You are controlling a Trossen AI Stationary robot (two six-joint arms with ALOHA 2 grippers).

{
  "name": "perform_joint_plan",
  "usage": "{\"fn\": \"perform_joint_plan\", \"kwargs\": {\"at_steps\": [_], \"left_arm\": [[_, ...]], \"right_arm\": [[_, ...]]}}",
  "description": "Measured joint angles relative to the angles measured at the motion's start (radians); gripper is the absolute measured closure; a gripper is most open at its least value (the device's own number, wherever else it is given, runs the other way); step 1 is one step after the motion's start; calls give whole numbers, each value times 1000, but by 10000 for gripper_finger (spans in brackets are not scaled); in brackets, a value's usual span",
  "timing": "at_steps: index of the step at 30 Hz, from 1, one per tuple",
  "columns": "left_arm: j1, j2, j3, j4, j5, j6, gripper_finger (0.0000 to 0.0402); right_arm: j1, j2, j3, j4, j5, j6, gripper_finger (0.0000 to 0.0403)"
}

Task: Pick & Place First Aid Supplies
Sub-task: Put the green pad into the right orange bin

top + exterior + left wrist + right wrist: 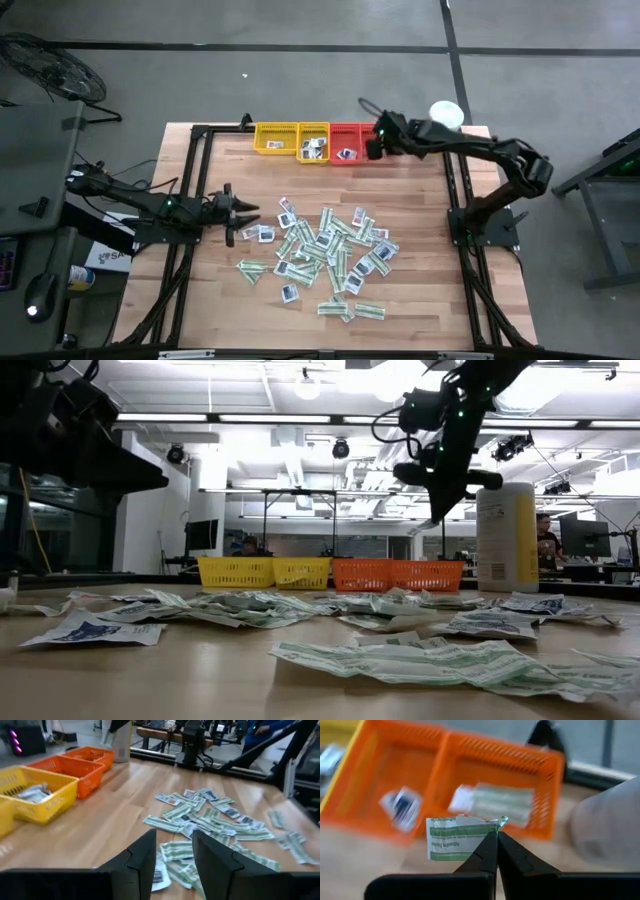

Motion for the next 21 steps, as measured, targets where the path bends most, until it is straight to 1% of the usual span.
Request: {"fn": "perform_joint_plan", "kwargs": {"at_steps": [3, 10, 16, 21], "left_arm": [[0, 0, -1, 0, -27, 46, 275], [0, 0, -2, 1, -66, 46, 275], [0, 0, -2, 1, -67, 27, 275], [0, 0, -2, 1, -67, 27, 275]], "right_arm": [[-57, 0, 0, 43, 14, -29, 403], [-151, 11, 2, 142, -12, -96, 402], [-184, 99, 2, 198, -73, -122, 403], [-184, 153, 1, 225, -69, -119, 403]]}}
